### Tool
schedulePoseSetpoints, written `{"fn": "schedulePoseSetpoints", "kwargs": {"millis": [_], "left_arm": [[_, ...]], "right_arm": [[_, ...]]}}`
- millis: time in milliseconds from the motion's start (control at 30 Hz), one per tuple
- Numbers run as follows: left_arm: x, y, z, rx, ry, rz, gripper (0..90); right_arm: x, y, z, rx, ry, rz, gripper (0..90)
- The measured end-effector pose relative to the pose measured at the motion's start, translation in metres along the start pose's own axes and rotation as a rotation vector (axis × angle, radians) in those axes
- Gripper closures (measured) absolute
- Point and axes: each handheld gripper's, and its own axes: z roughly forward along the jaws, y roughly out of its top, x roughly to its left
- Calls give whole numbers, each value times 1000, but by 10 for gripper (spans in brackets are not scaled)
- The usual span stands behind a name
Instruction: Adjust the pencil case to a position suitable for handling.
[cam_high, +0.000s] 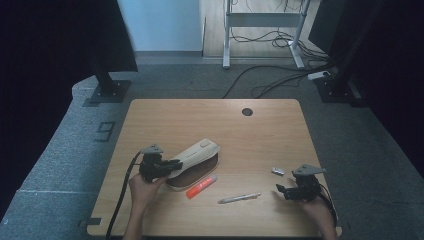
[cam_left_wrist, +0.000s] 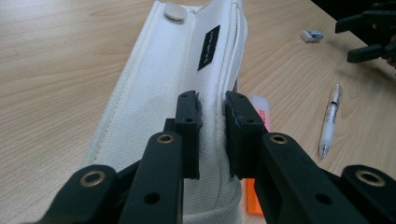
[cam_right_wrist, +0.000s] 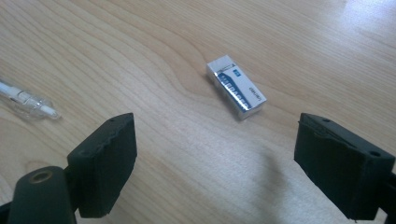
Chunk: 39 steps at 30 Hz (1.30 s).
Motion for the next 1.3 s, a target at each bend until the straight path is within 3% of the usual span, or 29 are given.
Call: {"fn": "schedulePoseSetpoints", "kwargs": {"millis": [200,600,800,1033,1167,1300], "left_arm": [[0,0,0,3,-1,4,762],[0,0,1,5,-1,4,762],[0,0,1,6,-2,4,761],[-1,0,1,6,-3,3,760],[0,0,1,7,-5,2,760],[0,0,1,7,-6,1,759]], "right_arm": [[-6,5,2,-1,13,4,141],[-18,16,11,3,21,-19,301],[-22,21,19,21,27,-56,433],[-24,25,26,50,43,-90,508],[-26,24,29,63,40,-86,548],[-29,23,29,60,74,-70,618]]}}
